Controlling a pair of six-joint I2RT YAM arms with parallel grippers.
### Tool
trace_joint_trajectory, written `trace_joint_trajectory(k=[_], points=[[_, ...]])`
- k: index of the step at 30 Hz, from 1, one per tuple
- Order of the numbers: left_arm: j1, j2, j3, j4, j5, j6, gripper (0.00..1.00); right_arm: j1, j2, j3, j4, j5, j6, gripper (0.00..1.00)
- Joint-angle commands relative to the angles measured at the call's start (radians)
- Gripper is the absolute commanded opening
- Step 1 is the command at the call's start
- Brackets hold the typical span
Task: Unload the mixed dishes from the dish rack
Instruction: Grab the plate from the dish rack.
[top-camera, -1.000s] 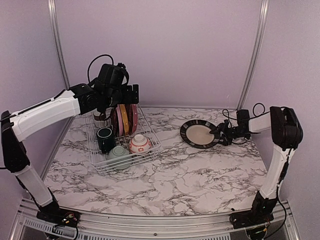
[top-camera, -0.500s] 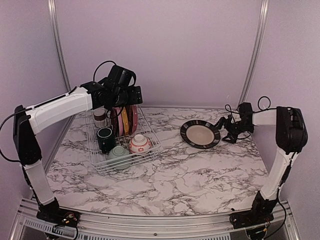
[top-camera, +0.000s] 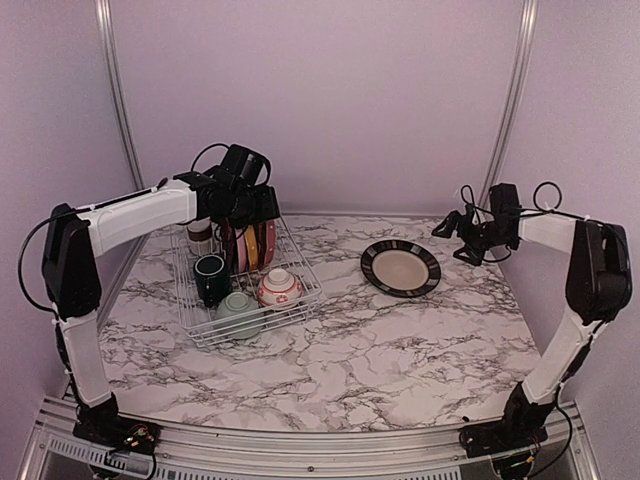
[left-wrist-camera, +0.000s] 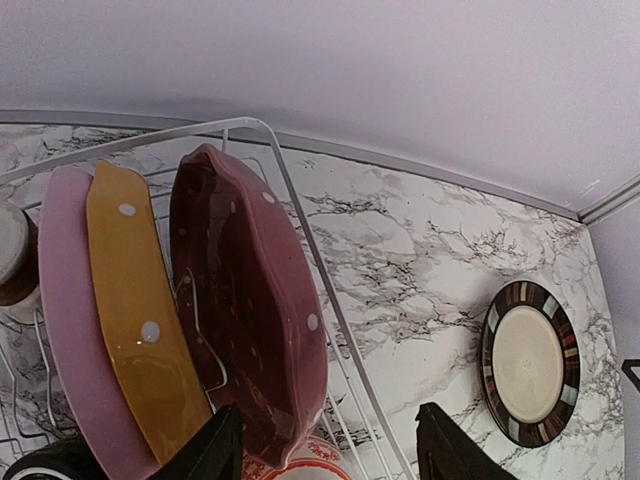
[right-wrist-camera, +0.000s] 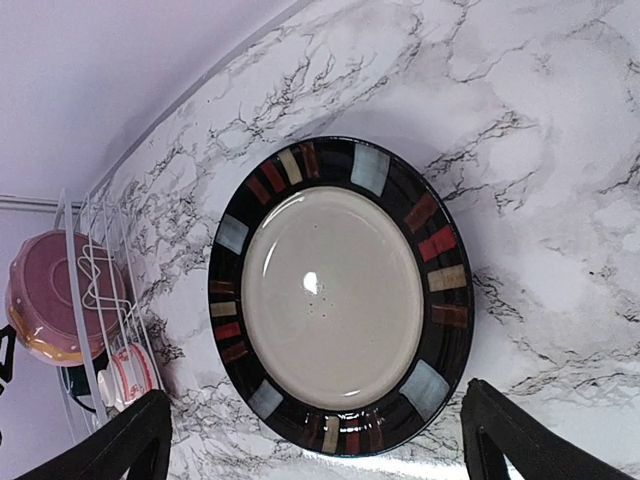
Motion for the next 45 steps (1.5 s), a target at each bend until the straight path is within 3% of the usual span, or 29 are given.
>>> trace_joint_trajectory(k=[1, 9, 14, 32, 45], points=[[0.015, 0.047, 0.035, 0.026, 0.045, -0.015, 0.59, 0.005, -0.031, 0.048, -0.001, -0.014, 0.026, 0.98], [0.031, 0.104, 0.058, 0.049, 0.109, -0.043, 0.5, 0.006, -0.061, 0.048, 0.012, -0.026, 0.052, 0.98], [0.045, 0.127, 0.05, 0.083, 0.166, -0.058, 0.35, 0.005, -0.071, 0.038, 0.018, -0.039, 0.061, 0.98], [0.074, 0.041, -0.085, 0.264, 0.245, -0.047, 0.0, 0.0, -0.064, 0.047, 0.024, -0.063, 0.069, 0.98], [0.083, -0.078, -0.151, 0.448, 0.347, -0.013, 0.0, -0.002, -0.059, 0.067, 0.024, -0.067, 0.067, 0.98]])
